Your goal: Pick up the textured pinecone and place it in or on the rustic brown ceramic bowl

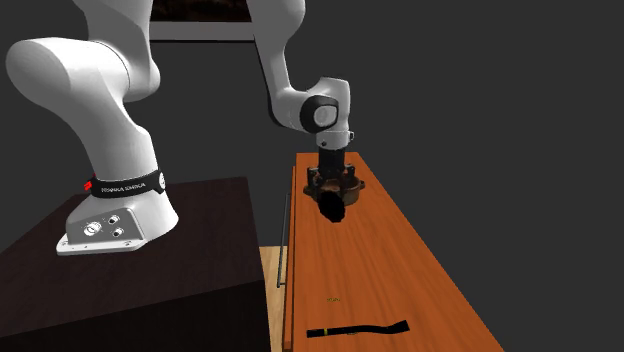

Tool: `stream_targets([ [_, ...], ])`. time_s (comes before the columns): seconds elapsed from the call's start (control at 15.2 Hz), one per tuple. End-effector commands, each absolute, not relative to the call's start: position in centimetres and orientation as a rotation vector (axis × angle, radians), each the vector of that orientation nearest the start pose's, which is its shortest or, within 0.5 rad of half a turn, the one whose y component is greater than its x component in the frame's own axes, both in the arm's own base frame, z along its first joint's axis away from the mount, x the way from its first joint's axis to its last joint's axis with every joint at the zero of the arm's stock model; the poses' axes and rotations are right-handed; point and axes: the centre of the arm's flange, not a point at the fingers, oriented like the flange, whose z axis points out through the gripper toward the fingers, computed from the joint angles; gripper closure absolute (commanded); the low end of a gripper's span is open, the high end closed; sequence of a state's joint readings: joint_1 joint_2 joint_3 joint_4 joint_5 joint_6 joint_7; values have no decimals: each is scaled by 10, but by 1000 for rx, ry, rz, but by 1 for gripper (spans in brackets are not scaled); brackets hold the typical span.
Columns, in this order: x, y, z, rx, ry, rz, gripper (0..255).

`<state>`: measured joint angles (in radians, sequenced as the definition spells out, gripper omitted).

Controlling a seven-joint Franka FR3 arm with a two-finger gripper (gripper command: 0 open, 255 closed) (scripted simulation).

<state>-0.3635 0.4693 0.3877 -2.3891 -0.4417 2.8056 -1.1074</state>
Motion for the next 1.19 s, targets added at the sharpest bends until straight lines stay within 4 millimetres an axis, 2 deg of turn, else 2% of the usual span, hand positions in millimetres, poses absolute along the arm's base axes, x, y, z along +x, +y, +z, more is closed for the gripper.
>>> stream_targets([
  [0.0, 487, 47, 151, -2274, -2144, -41, 255],
  [1.12, 487, 47, 241, -2274, -2144, -41, 255],
])
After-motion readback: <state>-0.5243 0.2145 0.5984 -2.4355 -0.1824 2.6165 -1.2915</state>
